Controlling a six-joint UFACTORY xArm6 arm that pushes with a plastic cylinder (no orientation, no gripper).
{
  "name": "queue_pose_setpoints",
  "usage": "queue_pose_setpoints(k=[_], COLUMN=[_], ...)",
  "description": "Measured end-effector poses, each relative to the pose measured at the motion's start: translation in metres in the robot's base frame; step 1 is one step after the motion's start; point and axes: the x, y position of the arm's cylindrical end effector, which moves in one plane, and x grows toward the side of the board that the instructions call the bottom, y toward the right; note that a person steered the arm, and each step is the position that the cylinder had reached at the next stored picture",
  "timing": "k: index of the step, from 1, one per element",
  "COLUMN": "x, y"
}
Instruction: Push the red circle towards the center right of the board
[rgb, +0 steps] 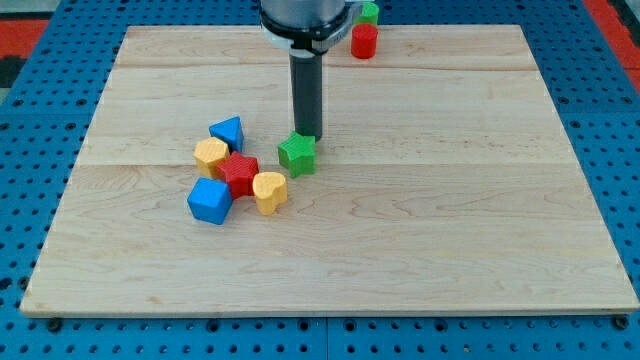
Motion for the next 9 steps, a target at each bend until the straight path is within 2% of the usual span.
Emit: queue_pose_setpoints(k=[1, 2, 3, 4, 5, 6, 7, 8, 9], x=[0.005, 0.035, 0.022, -0.009, -0.083, -0.122, -0.221, -0.225, -0.225], y=[0.057, -0.023, -0.036, 0.006, 0.083, 0.227, 0.239, 0.235, 0.190])
